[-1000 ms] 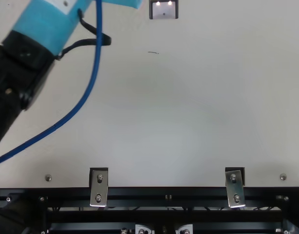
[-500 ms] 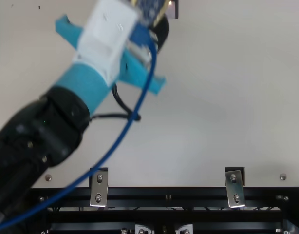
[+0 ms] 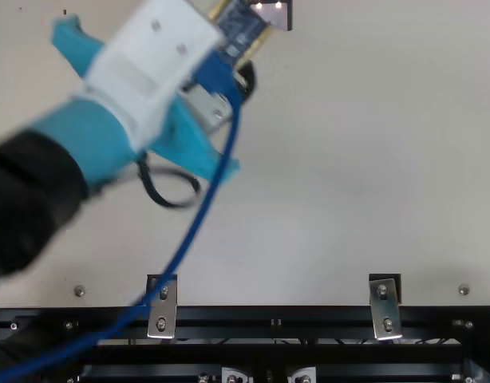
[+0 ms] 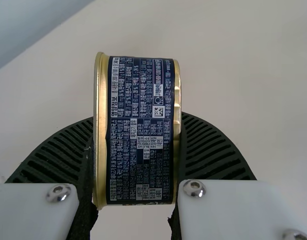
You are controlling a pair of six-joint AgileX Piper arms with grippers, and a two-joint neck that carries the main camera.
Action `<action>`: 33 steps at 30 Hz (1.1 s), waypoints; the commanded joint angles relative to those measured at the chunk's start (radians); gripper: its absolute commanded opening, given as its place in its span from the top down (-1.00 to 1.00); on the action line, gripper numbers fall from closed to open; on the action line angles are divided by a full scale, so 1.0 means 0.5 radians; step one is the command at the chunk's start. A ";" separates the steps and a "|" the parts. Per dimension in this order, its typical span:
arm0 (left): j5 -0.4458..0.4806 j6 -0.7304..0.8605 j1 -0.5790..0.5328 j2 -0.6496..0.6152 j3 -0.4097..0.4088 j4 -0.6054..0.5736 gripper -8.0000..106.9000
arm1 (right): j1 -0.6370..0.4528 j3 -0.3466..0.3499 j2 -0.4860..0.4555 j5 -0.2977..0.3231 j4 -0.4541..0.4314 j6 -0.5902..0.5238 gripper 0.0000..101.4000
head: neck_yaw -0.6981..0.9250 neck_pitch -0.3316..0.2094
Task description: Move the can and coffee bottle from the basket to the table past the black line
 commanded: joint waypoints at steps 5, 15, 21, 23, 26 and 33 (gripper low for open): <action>0.353 1.023 0.366 0.146 -0.108 -0.465 0.68 | 0.000 0.000 0.000 0.000 0.000 0.000 -1.00 | -0.017 -0.002; 0.422 1.326 0.351 0.284 -0.008 -0.556 0.68 | 0.000 0.000 0.000 0.000 0.000 0.000 -1.00 | -0.017 -0.002; 0.379 1.363 0.233 0.376 0.038 -0.579 0.68 | 0.000 0.000 0.000 0.000 0.000 0.000 -1.00 | -0.017 -0.002; 0.358 1.365 0.192 0.415 0.052 -0.585 0.68 | 0.000 0.000 0.000 0.000 0.000 0.000 -1.00 | -0.017 -0.002; 0.323 1.355 0.132 0.473 0.067 -0.591 0.68 | 0.000 0.000 0.000 0.000 0.000 0.000 -1.00 | -0.017 -0.002; 0.219 1.338 0.015 0.611 0.085 -0.608 0.68 | 0.000 0.000 0.000 0.000 0.000 0.000 -1.00 | -0.017 -0.002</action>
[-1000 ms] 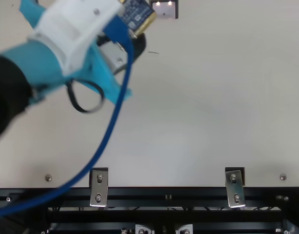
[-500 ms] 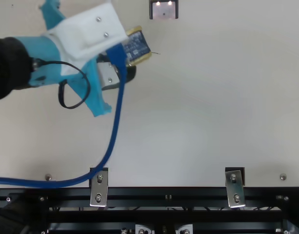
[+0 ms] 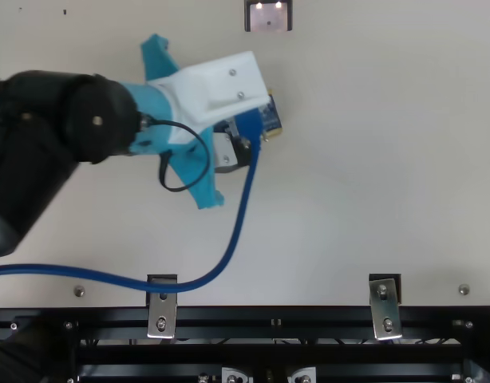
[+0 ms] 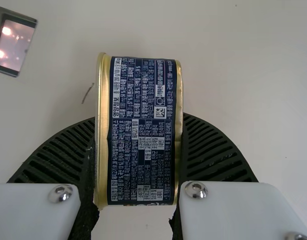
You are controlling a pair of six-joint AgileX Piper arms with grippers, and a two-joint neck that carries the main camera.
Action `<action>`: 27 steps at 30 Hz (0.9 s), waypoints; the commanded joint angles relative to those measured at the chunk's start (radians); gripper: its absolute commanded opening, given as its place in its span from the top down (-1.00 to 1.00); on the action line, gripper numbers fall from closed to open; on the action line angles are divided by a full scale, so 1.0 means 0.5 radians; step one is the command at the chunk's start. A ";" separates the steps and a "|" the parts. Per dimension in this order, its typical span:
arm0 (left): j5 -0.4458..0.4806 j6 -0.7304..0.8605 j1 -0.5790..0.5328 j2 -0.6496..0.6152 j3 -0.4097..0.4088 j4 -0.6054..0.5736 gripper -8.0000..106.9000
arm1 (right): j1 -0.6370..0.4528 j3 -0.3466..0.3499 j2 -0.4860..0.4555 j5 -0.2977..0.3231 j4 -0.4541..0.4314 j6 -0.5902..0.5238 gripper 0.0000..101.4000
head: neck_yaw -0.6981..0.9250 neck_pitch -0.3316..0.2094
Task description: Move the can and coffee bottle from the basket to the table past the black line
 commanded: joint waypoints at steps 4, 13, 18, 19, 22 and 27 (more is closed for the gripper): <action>-0.068 -0.003 -0.058 0.093 -0.003 -0.022 0.68 | 0.000 0.000 0.000 0.000 0.000 0.000 -1.00 | -0.017 -0.002; -0.130 0.116 -0.091 0.129 -0.006 -0.130 -0.71 | 0.000 0.000 0.000 0.000 0.000 0.000 -1.00 | -0.017 -0.002; -0.042 0.217 -0.025 -0.011 0.006 -0.226 -0.71 | 0.000 0.000 0.000 0.000 0.000 0.000 -1.00 | -0.017 -0.002; -0.022 0.237 -0.004 -0.050 0.012 -0.242 -0.71 | 0.000 0.000 0.000 0.000 0.000 0.000 -1.00 | -0.017 -0.002; 0.050 0.292 0.071 -0.189 0.046 -0.304 -0.71 | 0.000 0.000 0.000 0.000 0.000 0.000 -1.00 | -0.017 -0.002; 0.060 0.349 0.219 -0.442 0.129 -0.477 -0.71 | 0.000 0.000 0.000 0.000 0.000 0.000 -1.00 | -0.017 -0.002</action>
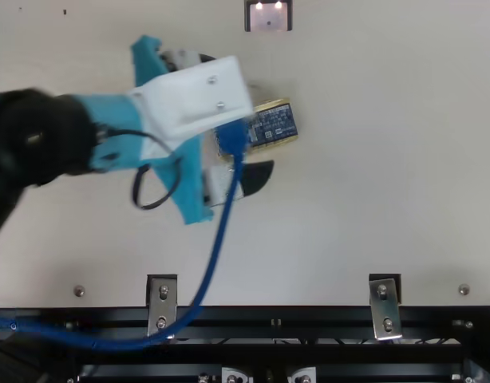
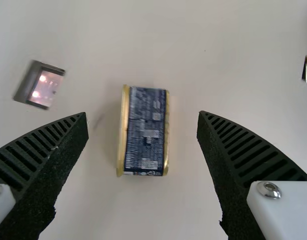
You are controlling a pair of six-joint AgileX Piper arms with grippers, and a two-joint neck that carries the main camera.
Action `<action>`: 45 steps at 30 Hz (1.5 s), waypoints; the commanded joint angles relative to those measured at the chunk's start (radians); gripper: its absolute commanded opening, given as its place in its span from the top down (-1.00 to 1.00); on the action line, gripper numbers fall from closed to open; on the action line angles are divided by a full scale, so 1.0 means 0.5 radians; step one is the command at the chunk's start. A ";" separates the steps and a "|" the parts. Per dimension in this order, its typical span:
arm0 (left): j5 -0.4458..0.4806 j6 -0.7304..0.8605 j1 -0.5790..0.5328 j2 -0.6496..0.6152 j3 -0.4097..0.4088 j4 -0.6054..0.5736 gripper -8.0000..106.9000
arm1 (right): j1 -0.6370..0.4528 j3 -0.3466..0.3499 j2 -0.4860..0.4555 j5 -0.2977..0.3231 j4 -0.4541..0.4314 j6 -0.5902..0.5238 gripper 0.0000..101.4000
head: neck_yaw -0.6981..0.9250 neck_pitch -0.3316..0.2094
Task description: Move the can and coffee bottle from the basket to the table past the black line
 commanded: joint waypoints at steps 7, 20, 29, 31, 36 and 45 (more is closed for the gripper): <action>-0.301 0.104 0.229 -0.422 0.191 -0.370 -0.71 | -0.018 -0.002 0.034 -0.020 0.021 -0.033 -1.00 | -0.017 -0.002; -0.696 0.312 0.427 -0.788 0.412 -0.784 -0.71 | 0.228 -0.107 0.386 -0.339 -0.253 0.020 -1.00 | -0.017 -0.002; -0.712 0.313 0.427 -0.798 0.415 -0.805 -0.71 | 0.242 -0.112 0.454 -0.414 -0.300 0.037 -1.00 | -0.017 -0.002; -0.733 0.209 0.400 -0.817 0.395 -0.709 -0.71 | 0.195 -0.111 0.464 -0.404 -0.261 -0.012 -1.00 | -0.017 -0.002; -0.886 0.119 0.380 -0.885 0.429 -0.528 -0.71 | 0.158 -0.091 0.593 -0.363 -0.352 -0.118 -1.00 | -0.017 -0.002; -1.168 -0.134 0.454 -1.102 0.621 -0.093 -0.71 | 0.093 -0.135 0.971 -0.328 -0.545 -0.481 -1.00 | -0.017 -0.002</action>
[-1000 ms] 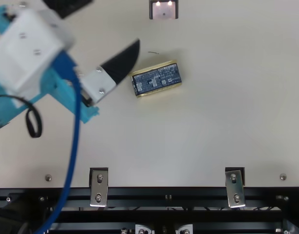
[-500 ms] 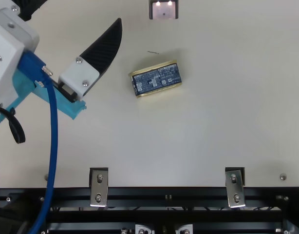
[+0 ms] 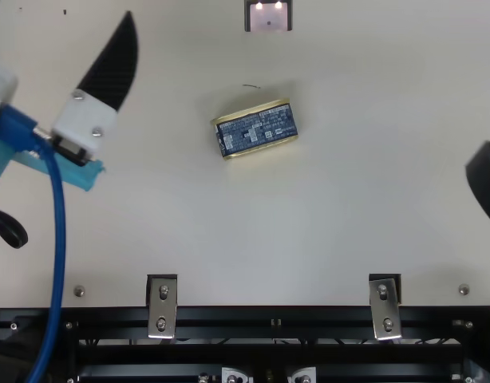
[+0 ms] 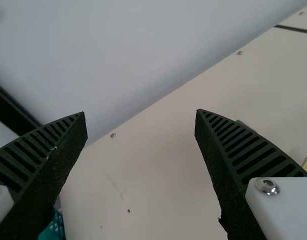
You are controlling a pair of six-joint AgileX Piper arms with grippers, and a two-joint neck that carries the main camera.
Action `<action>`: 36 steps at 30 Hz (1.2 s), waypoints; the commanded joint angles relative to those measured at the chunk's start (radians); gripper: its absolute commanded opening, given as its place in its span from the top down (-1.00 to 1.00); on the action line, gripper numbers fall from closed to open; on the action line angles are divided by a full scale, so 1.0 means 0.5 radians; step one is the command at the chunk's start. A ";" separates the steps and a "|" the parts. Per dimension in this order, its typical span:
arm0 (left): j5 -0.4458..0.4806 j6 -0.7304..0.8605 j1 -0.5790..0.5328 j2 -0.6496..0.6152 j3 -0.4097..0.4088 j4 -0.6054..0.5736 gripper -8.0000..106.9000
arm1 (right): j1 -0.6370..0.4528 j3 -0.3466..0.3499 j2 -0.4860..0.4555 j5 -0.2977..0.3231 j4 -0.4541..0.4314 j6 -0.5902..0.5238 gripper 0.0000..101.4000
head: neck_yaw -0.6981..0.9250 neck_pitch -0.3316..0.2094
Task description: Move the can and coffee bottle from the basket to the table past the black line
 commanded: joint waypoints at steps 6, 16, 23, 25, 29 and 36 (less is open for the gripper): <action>-0.076 -0.270 0.118 -0.217 0.158 0.314 -0.71 | -0.133 -0.096 0.354 0.022 0.009 -0.586 -1.00 | -0.017 -0.012; -0.070 -0.598 0.180 -0.546 0.376 0.549 -0.71 | -0.227 -0.260 0.692 0.048 0.248 -1.347 -1.00 | -0.017 -0.012; 0.007 -0.816 0.189 -0.766 0.519 0.681 -0.71 | -0.111 -0.321 0.855 0.107 0.322 -1.829 -1.00 | -0.017 -0.012; 0.005 -0.792 0.187 -0.749 0.513 0.674 -0.71 | -0.053 -0.322 0.901 0.108 0.318 -1.934 -1.00 | -0.017 -0.012; 0.007 -0.817 0.187 -0.767 0.515 0.678 -0.71 | 0.072 -0.322 0.997 0.088 0.292 -2.084 -1.00 | -0.017 -0.012; 0.007 -0.817 0.187 -0.767 0.515 0.678 -0.71 | 0.282 -0.352 1.210 -0.016 0.217 -2.240 -1.00 | -0.017 -0.012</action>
